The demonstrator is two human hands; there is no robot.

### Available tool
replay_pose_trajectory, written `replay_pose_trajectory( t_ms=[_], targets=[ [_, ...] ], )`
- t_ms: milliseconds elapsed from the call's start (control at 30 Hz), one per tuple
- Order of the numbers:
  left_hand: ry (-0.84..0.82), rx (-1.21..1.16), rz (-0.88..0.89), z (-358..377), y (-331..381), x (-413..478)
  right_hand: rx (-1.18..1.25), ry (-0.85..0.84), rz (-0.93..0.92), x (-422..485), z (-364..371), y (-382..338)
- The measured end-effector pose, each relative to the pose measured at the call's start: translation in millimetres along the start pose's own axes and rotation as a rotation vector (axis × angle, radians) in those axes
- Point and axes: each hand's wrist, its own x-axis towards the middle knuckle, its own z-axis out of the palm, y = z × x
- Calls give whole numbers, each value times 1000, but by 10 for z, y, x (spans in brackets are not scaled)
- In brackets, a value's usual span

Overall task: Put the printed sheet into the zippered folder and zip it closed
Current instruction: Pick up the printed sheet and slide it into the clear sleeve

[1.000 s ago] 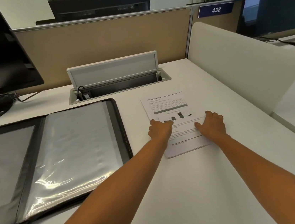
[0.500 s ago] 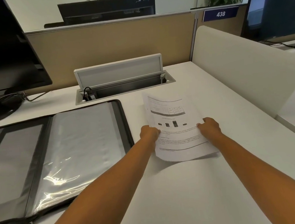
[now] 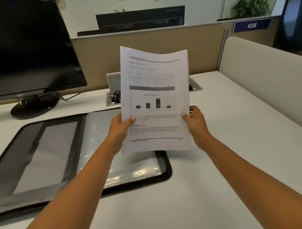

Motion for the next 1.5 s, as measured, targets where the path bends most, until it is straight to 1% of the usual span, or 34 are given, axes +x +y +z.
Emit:
replay_pose_trajectory(
  t_ms=[167,267,433,567,700,767,800,867,933,1000,1200,1267,1500],
  targets=[
    [39,-109,95,-538,46,-68,53,-101,-194,-190,409,-140],
    [43,-116,119,-777,-7,-103,55,-172,-240,-312,605,-118],
    [67,-145,91,-913,-177,-158,74,-225,-200,-465,777,14],
    [67,-156,95,-921,-215,-173,105,-179,-135,-500,833,14],
    [58,-137,66,-953,-263,-166,84,-139,-132,-521,860,20],
    [13,-1,49,-990,-326,-146,97,-72,-140,-533,876,12],
    [-17,128,43,-1013,-373,-127,103,-35,-142,-534,882,0],
    [-41,477,45,-1072,-504,-80,114,13,-137,-525,895,-37],
    [9,810,64,-1149,-653,-37,114,46,-134,-528,915,-67],
    [24,1024,77,-1195,-793,-12,101,91,-137,-545,948,-83],
    [-193,1302,50,-1209,-1100,-64,98,214,-149,-605,987,-96],
    [-211,1354,74,-1205,-1128,-106,104,233,-146,-613,974,-100],
    [-211,1409,141,-1195,-1118,-368,162,252,-126,-565,933,-79]
  ],
)
